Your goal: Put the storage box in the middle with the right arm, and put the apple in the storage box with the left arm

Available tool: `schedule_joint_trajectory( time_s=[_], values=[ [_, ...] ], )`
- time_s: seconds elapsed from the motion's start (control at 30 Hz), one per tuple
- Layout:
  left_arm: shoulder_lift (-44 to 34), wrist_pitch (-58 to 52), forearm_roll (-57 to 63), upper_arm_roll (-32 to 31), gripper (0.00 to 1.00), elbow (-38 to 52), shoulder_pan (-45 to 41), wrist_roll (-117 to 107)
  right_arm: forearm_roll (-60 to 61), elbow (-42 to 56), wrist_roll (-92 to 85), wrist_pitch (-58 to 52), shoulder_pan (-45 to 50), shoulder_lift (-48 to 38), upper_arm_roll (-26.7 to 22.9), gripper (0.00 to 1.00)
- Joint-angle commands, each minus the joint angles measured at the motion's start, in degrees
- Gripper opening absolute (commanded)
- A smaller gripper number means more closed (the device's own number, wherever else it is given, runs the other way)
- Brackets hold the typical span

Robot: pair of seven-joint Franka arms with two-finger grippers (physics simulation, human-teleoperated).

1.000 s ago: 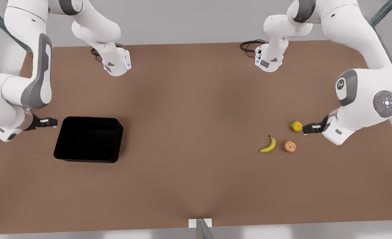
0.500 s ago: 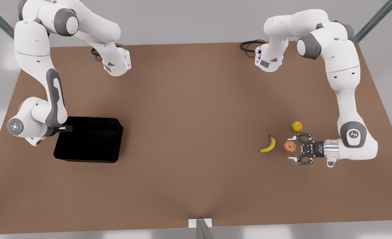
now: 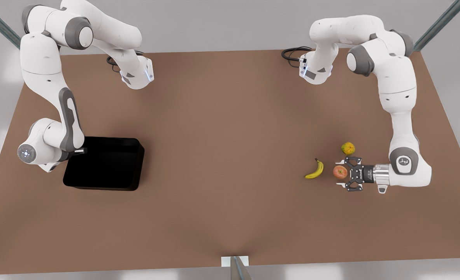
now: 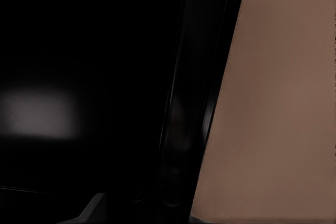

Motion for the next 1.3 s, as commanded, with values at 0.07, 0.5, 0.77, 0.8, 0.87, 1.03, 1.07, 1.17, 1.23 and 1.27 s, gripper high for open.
schedule_joint_trajectory(
  time_s=[0.07, 0.5, 0.77, 0.8, 0.87, 1.03, 1.07, 1.17, 1.23, 1.27],
  values=[
    [0.5, 0.7, 0.6, 0.0, 1.0, -0.2, 0.0, 1.4, 0.1, 0.3, -1.2, 0.0, -0.1, 0.8, 0.0, 0.3],
    [-1.9, 0.0, -2.2, 0.8, 1.0, -5.3, 0.5, 15.0, 0.2, 2.1, -1.4, -1.7, 0.5, 0.8, 0.2, 0.21],
    [0.8, 3.8, -2.3, 0.3, 1.0, -4.6, 0.5, 15.7, 1.9, 12.0, -0.6, -8.9, 10.2, 0.7, 4.3, 0.21],
    [1.1, 3.7, -2.2, 0.3, 1.0, -4.7, 0.6, 16.4, 1.9, 12.0, -0.7, -9.1, 10.4, 0.6, 4.5, 0.21],
    [0.5, 3.7, -2.0, 0.5, 1.0, -6.9, 0.9, 18.4, 1.9, 12.4, -0.6, -9.4, 10.5, 0.6, 5.4, 0.21],
    [1.2, 5.5, -2.0, 1.0, 1.0, -7.4, 1.4, 21.8, 1.8, 12.8, -0.6, -9.3, 11.6, 1.2, 5.4, 0.21],
    [1.2, 6.4, -2.0, 1.0, 1.0, -7.4, 1.3, 21.8, 1.8, 12.8, -0.6, -9.4, 11.6, 1.2, 5.4, 0.21],
    [1.5, 7.9, -2.1, 0.9, 1.0, -7.5, 1.3, 21.7, 1.9, 12.8, -0.6, -9.4, 11.7, 1.2, 5.4, 0.21],
    [2.5, 8.1, -2.3, 0.9, 1.0, -7.5, 1.4, 21.9, 1.9, 13.4, -0.7, -9.4, 12.7, 1.1, 6.0, 0.21],
    [2.7, 8.1, -2.3, 0.9, 1.0, -7.5, 1.4, 21.9, 2.0, 13.7, -0.7, -9.4, 13.2, 1.1, 6.2, 0.21]
  ],
)
